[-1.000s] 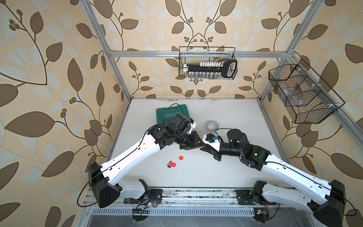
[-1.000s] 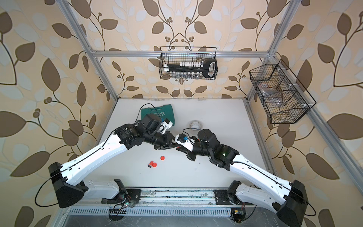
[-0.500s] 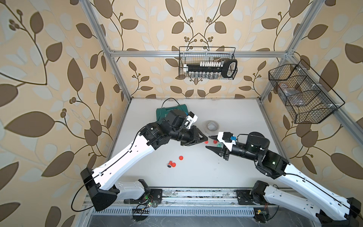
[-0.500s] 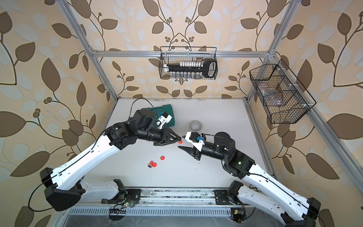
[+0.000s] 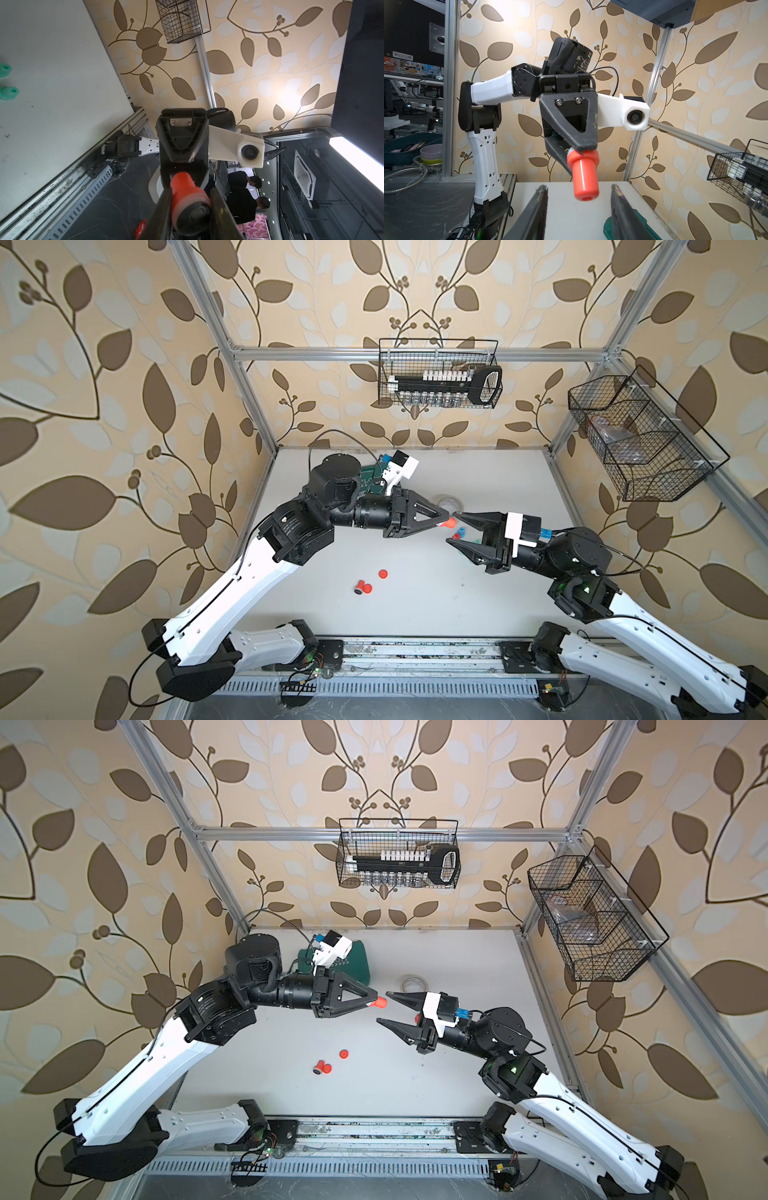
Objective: Close the stamp cap
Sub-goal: Pick up the stamp from the center of the board.
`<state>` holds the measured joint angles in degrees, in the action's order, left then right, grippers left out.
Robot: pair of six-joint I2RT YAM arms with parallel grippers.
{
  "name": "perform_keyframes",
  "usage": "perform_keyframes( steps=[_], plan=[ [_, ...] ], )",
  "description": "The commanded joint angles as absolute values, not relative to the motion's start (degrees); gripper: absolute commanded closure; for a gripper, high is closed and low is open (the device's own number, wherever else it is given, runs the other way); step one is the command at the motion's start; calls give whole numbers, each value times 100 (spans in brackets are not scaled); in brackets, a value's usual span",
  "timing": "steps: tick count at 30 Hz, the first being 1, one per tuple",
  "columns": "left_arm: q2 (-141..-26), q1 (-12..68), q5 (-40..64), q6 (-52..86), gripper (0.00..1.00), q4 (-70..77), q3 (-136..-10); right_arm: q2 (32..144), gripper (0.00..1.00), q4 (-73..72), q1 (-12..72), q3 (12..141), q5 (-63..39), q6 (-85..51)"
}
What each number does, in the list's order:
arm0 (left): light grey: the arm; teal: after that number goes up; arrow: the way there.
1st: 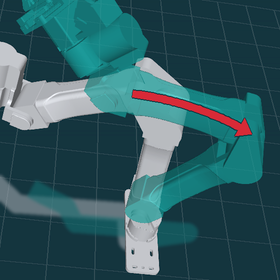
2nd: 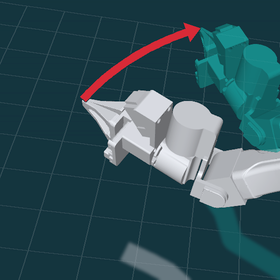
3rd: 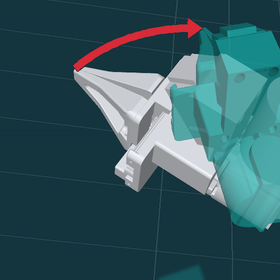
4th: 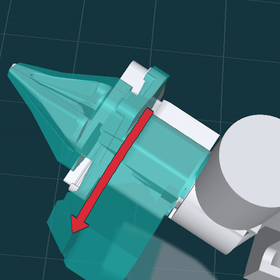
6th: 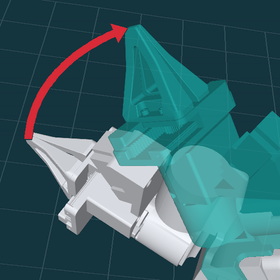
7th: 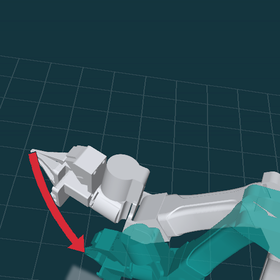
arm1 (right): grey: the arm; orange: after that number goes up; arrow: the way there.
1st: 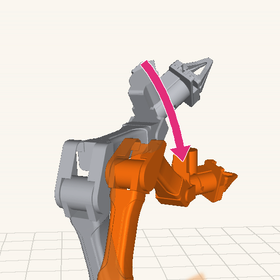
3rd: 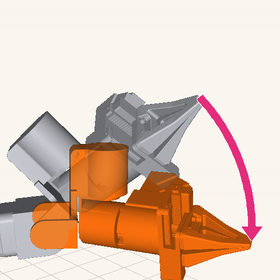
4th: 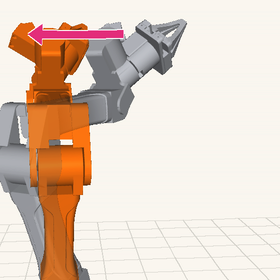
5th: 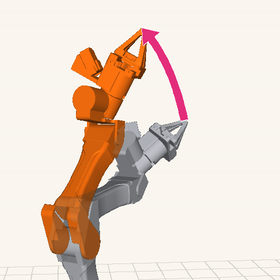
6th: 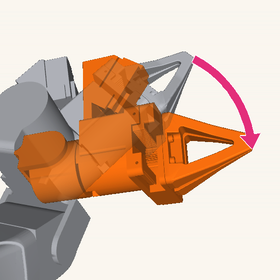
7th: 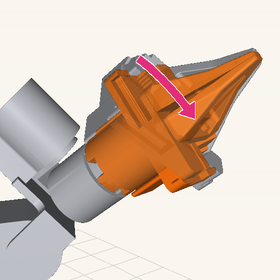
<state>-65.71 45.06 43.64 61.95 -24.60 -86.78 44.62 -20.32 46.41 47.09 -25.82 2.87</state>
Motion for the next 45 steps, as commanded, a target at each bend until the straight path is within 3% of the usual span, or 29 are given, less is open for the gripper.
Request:
perform_keyframes(
  steps=[1, 15, 24, 30, 33, 45],
  plan=[
    [-6390, 4544, 4649, 6315, 90, -2021, -8895, 4603, 57, -2556, 4692, 5053, -2848, 122],
    [-6336, 4544, 4711, 6434, 91, -1778, -8818, 5128, 69, -2987, 4835, 5346, -2913, 80],
    [-6337, 4544, 4755, 6521, 91, -1655, -8729, 5151, 84, -3098, 4930, 5338, -2849, 105],
    [-6311, 4544, 4738, 6530, 91, -1618, -8723, 5108, 80, -3102, 4953, 5297, -2883, 127],
    [-6293, 4544, 4729, 6530, 91, -1600, -8721, 5043, 72, -3097, 4956, 5244, -2805, 141],
    [-6258, 4544, 4755, 6662, 91, -1415, -8559, 5158, 80, -2972, 4992, 5385, -2749, 138]
  ],
)
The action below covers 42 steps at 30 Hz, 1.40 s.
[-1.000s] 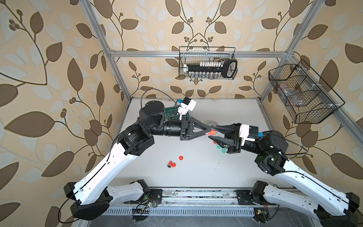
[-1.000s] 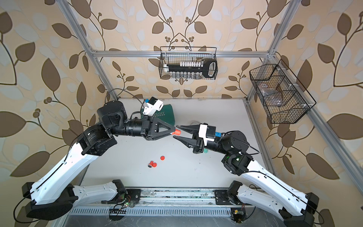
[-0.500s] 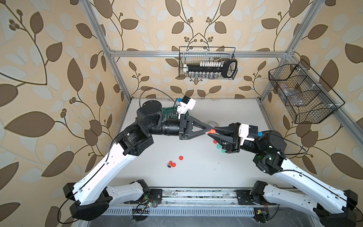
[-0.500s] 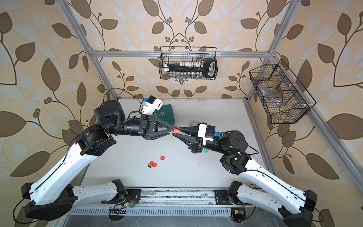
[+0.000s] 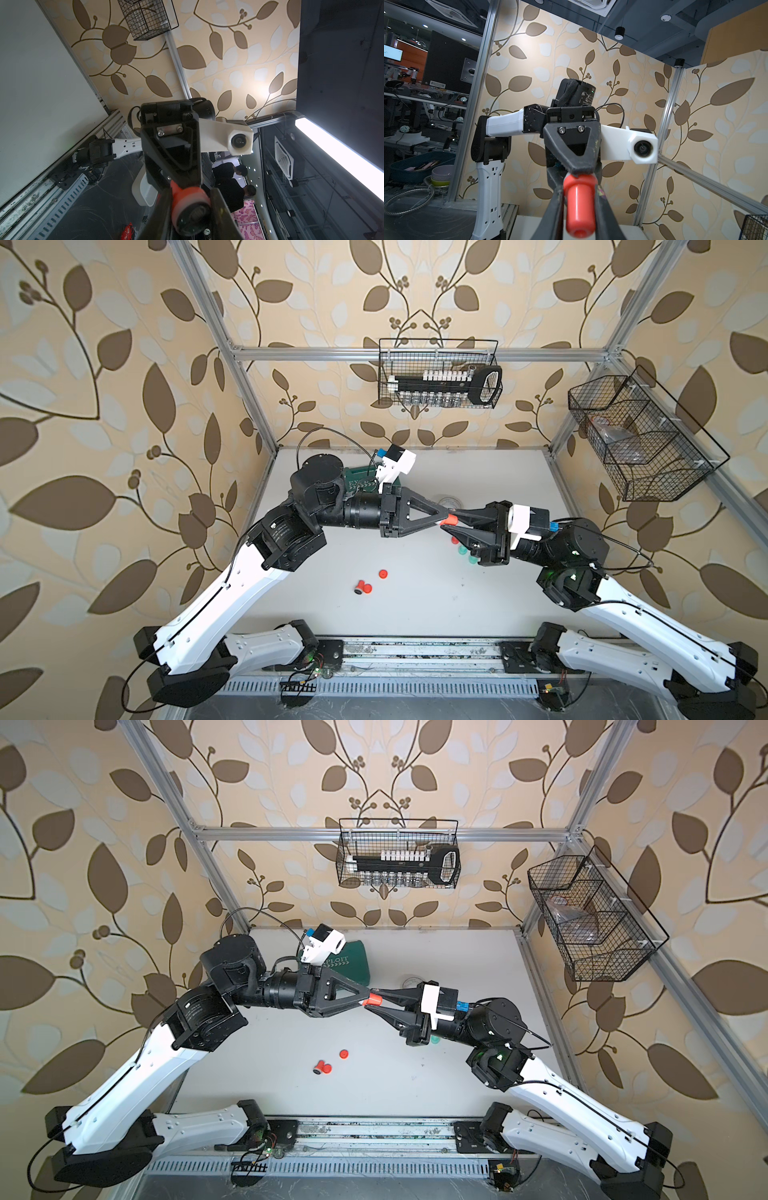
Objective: Close the stamp cap
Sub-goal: Pick up the stamp from the center of the board.
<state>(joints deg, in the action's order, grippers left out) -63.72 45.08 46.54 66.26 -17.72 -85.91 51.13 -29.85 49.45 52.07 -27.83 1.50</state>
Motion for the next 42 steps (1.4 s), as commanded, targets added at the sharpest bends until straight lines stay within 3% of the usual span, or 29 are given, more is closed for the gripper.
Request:
perform_keyframes(
  steps=[1, 6, 24, 39, 42],
  plan=[
    [-6250, 4544, 4763, 6671, 91, -1396, -8544, 5168, 81, -2971, 4991, 5392, -2742, 141],
    [-6223, 4544, 4755, 6688, 91, -1375, -8522, 5203, 85, -2971, 5010, 5420, -2740, 115],
    [-6275, 4544, 4843, 6816, 92, -1159, -8482, 5379, 81, -3150, 5080, 5555, -2705, -3],
    [-6249, 4544, 4887, 6965, 93, -811, -8280, 5484, 83, -3463, 5105, 5600, -2751, -113],
    [-6239, 4544, 4887, 6987, 93, -773, -8245, 5497, 88, -3463, 5114, 5621, -2801, -114]
  ],
)
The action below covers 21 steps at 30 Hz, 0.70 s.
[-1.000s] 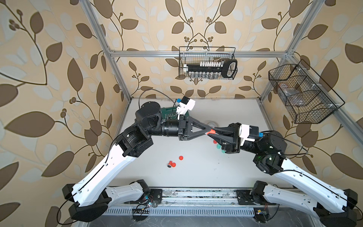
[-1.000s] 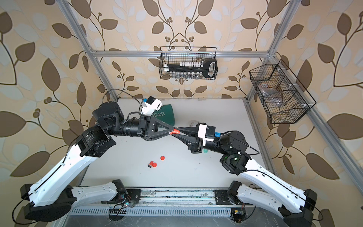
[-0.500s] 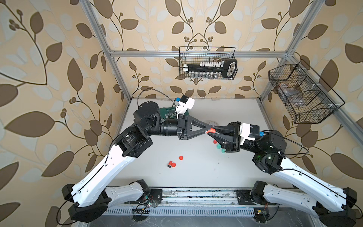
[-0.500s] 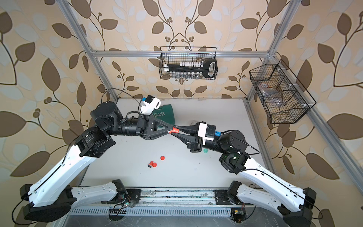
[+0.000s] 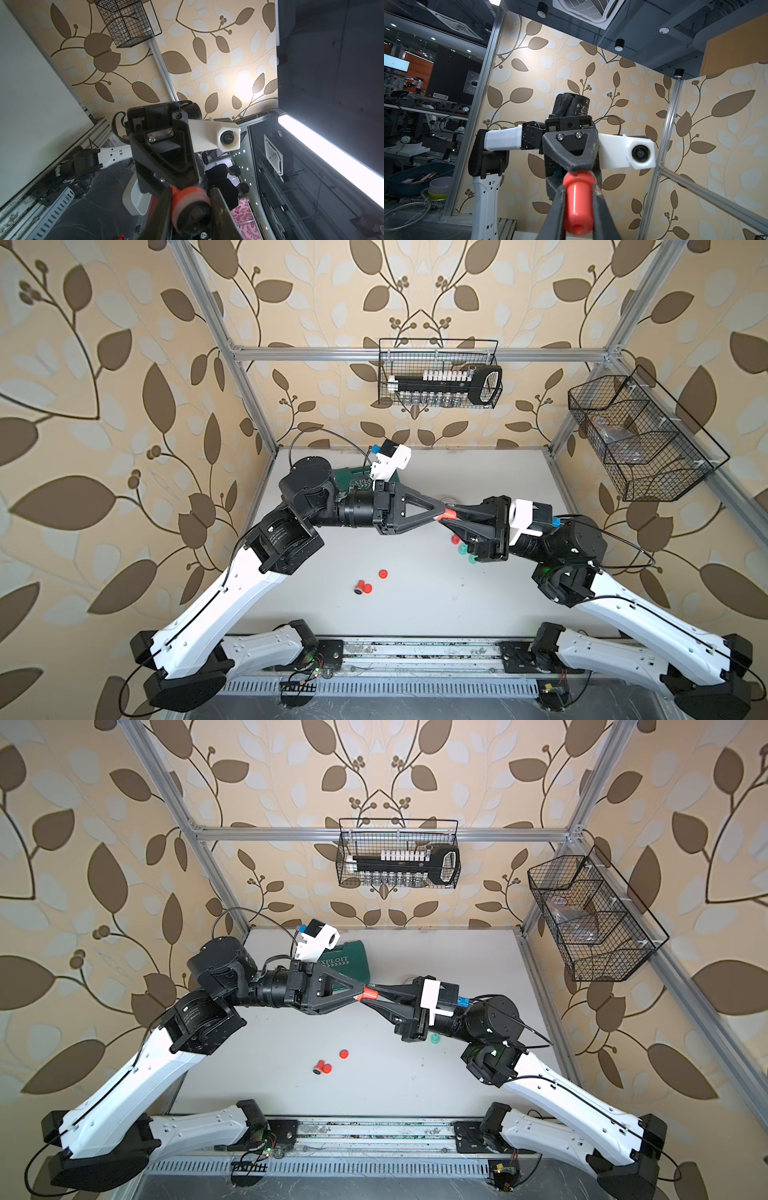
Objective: Close the stamp cap
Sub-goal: Pick up the stamp from the center of the board.
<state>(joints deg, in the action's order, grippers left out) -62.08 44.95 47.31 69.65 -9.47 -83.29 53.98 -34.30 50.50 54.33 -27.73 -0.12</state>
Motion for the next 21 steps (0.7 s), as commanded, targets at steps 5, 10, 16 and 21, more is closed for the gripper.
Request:
perform_keyframes(
  steps=[5, 10, 16, 21],
  plan=[
    [-6201, 4544, 4743, 6846, 88, -967, -8226, 5475, 99, -3440, 5122, 5625, -2796, -119],
    [-6104, 4535, 4074, 6214, 72, -2078, -8415, 5367, 100, -3158, 5121, 5617, -2671, -31],
    [-6095, 4526, 3369, 5534, 55, -3176, -8727, 5098, 100, -2719, 5124, 5474, -2387, 93],
    [-6034, 4518, 2870, 5175, 49, -3798, -8781, 4799, 100, -2207, 5124, 5287, -2057, 266]
  ],
)
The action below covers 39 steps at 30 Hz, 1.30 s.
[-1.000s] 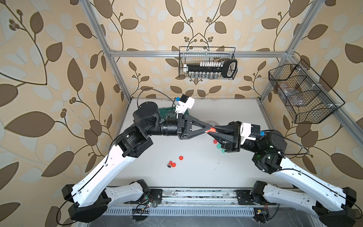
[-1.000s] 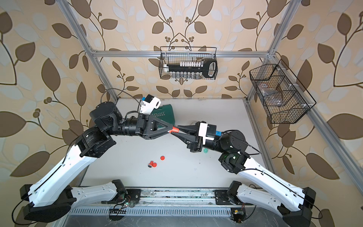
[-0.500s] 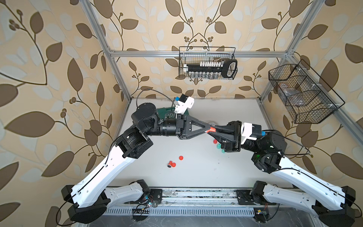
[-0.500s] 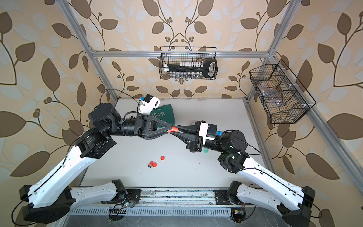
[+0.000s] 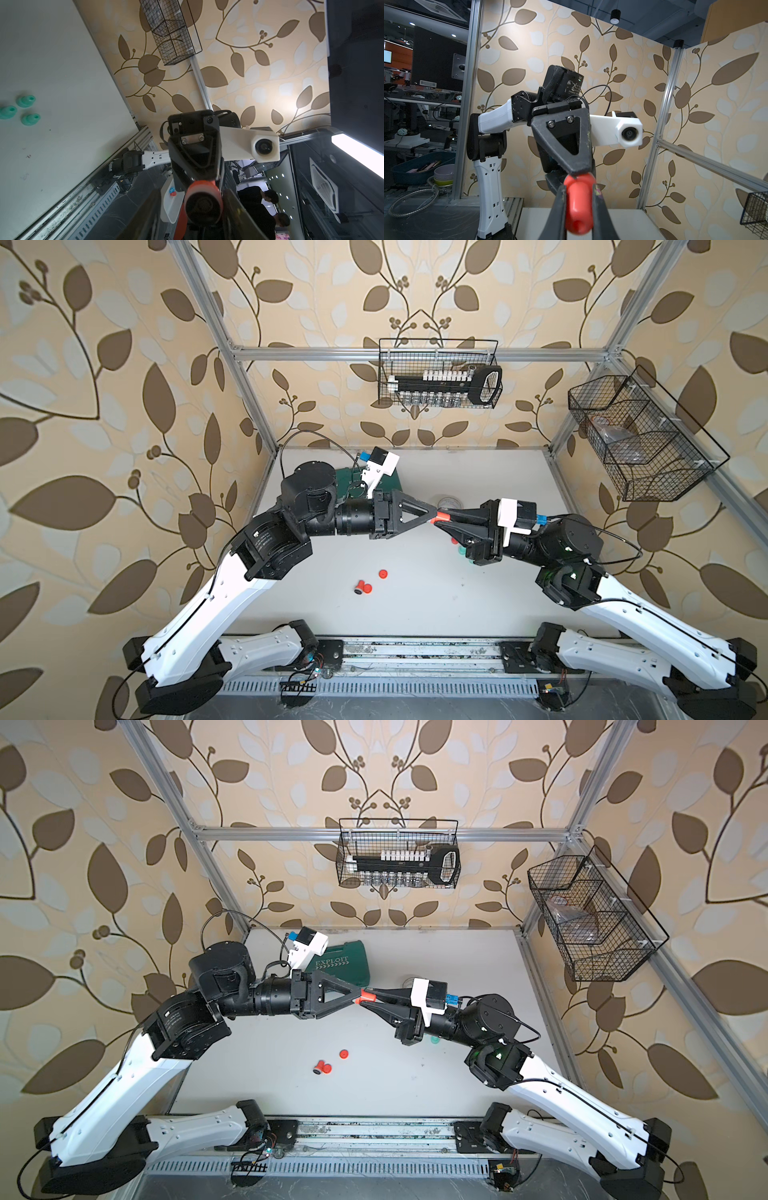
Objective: Close the stamp cap
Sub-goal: Pick up the stamp from the center of the board, then move the cover to the center of the board.
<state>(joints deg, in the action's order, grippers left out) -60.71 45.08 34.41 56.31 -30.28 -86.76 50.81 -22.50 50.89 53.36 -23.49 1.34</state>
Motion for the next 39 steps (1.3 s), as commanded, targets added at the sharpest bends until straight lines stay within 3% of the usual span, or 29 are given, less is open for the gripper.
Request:
perform_keyframes(
  steps=[1, 12, 21, 31, 39],
  plan=[
    [-6023, 4518, 2797, 5147, 48, -3870, -8769, 4736, 100, -2078, 5121, 5248, -1957, 296],
    [-6002, 4500, 1702, 4585, 47, -5115, -8872, 4254, 100, -770, 5124, 4917, -1092, 371],
    [-6241, 4500, 522, 4116, 59, -6443, -8045, 4122, 100, -135, 5121, 4629, -460, 158],
    [-7204, 4486, 162, 3783, 81, -5349, -6150, 4042, 100, 139, 5117, 4578, -340, 106],
    [-8527, 4276, 337, 3430, 94, -4333, -5622, 3933, 100, 338, 5122, 4640, -259, 70]
  ],
)
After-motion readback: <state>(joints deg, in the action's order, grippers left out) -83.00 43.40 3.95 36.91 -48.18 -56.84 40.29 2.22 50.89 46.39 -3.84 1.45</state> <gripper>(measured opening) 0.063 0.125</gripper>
